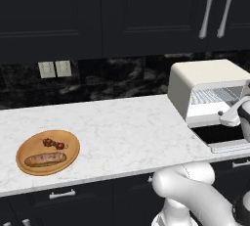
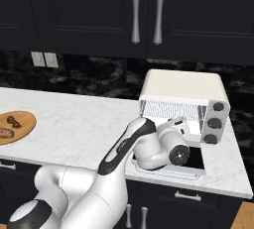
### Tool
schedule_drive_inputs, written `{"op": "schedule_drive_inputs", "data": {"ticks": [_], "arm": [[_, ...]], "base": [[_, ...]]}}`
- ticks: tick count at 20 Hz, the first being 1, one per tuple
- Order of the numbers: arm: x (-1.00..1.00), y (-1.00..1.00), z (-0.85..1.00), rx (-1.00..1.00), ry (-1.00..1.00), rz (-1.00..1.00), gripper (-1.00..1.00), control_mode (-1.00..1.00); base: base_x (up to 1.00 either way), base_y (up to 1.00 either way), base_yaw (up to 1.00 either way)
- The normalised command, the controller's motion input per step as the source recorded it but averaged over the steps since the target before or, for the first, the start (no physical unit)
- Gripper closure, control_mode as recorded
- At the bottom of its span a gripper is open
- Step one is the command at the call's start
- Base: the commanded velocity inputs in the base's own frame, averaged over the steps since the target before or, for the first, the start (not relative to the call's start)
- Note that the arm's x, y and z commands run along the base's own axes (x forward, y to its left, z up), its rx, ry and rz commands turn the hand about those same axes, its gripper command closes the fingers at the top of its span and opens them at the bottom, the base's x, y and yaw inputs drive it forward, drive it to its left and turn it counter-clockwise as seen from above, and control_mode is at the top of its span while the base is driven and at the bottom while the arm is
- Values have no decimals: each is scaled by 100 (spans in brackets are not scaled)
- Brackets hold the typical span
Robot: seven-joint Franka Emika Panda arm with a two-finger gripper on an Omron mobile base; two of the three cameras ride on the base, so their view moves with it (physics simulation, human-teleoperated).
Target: Pick up the kebab skewer and baguette bread, and place them inside the toaster oven. Close the toaster oven door and start by setting the timer.
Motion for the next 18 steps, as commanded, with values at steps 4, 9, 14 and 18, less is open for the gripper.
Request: {"op": "schedule_drive_inputs", "data": {"ticks": [4,9,14,18], "arm": [[48,-40,-9,0,0,0,-100,-100],[51,-40,-13,0,0,0,-100,-100],[58,-12,-25,3,0,0,-100,-100],[54,0,-30,4,-6,0,-100,-100]], "base": [[0,0,0],[0,0,0],[0,0,0],[0,0,0]]}}
